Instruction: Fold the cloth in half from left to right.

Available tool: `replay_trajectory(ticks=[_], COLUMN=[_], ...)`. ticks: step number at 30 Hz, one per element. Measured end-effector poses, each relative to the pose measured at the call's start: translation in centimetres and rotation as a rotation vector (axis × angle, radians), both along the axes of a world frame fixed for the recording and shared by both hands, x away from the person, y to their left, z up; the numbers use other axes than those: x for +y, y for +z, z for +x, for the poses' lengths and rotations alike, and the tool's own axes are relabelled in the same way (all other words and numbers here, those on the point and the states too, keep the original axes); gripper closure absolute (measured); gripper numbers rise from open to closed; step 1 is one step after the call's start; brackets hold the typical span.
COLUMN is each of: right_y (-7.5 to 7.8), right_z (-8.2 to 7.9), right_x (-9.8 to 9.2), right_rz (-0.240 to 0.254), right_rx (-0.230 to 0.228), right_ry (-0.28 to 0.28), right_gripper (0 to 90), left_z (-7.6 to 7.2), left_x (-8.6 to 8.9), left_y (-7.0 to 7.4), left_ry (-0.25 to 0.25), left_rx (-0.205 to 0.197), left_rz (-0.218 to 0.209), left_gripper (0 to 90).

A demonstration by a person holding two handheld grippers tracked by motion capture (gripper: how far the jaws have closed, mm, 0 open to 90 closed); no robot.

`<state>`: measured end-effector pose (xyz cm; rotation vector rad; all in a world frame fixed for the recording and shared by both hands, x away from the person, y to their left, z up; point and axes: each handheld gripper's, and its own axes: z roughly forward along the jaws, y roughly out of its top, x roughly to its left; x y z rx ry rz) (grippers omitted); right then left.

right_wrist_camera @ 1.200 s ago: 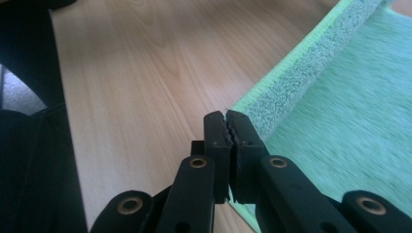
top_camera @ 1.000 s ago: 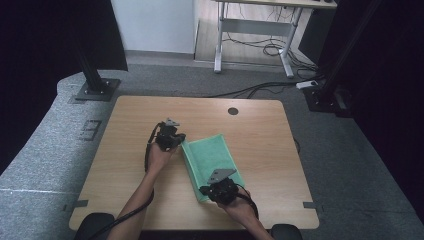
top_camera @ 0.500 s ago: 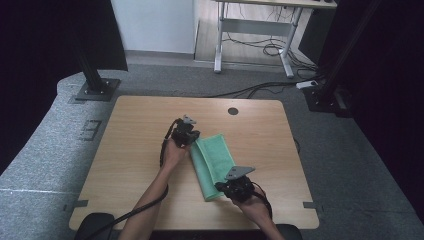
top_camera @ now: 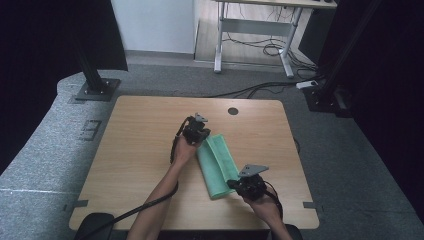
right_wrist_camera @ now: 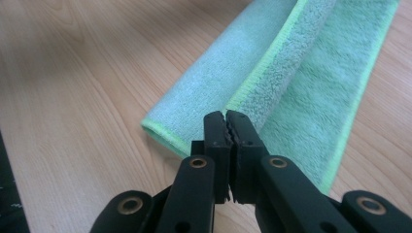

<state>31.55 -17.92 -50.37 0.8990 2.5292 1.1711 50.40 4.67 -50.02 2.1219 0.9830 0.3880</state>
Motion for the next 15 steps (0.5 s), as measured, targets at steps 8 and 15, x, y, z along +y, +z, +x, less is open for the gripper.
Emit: replay_trajectory(ticks=[8, 15], right_y=[-1.0, -1.4], right_z=[0.3, 0.6], right_x=[-0.6, -1.2], right_rz=[-0.030, -0.038], right_rx=[0.020, 0.021], right_ry=[-0.023, -0.050], right_gripper=[86.8, 86.6], left_z=[0.6, 1.0], left_x=[-1.5, -2.4], left_y=[-0.9, -1.5], left_ry=[-0.018, -0.017], left_rx=[0.008, 0.011], left_rz=[0.037, 0.036], left_gripper=[86.4, 84.3])
